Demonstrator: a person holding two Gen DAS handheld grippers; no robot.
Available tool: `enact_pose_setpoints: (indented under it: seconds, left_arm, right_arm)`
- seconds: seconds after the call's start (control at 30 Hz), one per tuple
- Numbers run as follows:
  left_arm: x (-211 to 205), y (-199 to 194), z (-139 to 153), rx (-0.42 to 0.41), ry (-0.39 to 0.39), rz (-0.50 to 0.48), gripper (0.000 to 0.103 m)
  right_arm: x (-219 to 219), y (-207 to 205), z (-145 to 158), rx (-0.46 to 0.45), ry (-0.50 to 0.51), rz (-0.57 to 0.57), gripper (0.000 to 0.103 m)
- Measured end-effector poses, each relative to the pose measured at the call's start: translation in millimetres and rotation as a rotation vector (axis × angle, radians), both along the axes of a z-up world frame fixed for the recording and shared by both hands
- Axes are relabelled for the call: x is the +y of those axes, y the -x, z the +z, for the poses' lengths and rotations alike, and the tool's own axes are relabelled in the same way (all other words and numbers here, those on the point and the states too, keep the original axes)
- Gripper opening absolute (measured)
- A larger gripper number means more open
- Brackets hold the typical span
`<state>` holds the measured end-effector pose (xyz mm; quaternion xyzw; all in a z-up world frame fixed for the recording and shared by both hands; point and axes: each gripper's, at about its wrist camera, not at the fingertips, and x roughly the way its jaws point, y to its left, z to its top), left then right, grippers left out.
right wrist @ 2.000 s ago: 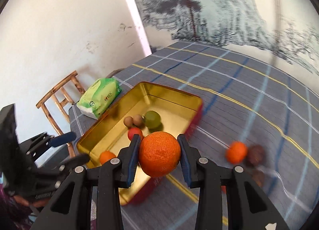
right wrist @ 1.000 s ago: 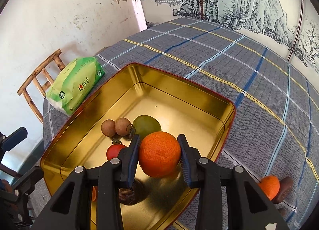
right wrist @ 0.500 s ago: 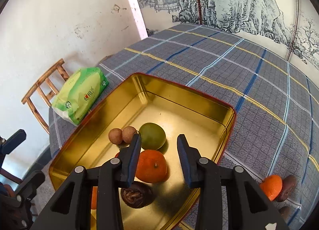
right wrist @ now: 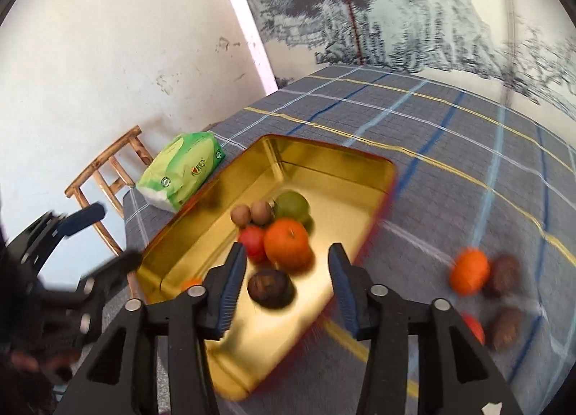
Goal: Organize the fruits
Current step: 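Grasp a red tomato with the left gripper while the right gripper grasps a dark brown fruit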
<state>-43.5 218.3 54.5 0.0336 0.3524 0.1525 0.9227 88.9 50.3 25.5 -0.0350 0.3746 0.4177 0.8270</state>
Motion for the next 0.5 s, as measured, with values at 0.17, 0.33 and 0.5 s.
enact_pose_setpoints:
  seconds: [0.17,0.33,0.5]
  left_arm:
    - [-16,-4,6,0.006,0.048,-0.101,0.079]
    - [-38,-13,12,0.019,0.094,-0.197,0.079]
    - [-70,-32,21,0.064,0.194,-0.355,0.081]
  right_arm:
    - [-80,6,-6,-0.016,0.021,-0.147,0.049]
    - [-162,-1,-19,0.014,0.030,-0.319,0.050]
    - [-210,-5,-34,0.010,0.070,-0.424,0.051]
